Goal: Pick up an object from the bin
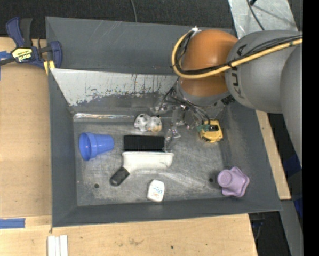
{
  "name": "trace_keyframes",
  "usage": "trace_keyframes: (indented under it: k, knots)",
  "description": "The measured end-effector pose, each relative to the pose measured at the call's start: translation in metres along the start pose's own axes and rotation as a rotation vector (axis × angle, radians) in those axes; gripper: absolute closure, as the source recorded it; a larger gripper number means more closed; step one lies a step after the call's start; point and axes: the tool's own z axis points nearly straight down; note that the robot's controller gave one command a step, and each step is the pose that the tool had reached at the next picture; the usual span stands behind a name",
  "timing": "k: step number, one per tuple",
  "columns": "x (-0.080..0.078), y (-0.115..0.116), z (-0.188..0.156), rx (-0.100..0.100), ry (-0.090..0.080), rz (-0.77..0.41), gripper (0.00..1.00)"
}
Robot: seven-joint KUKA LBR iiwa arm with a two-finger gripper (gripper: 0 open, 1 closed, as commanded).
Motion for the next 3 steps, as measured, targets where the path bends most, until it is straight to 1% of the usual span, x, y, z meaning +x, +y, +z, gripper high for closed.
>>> trace_keyframes:
  k: [1,2,3]
  knots:
    - [0.0,0.0,-0.001,0.0,-0.001,-0.002,0.0]
    - [-0.013,0.01,0.044,0.002,-0.018,0.209,1.0]
    - [-0.013,0.01,0.044,0.002,-0.018,0.208,1.0]
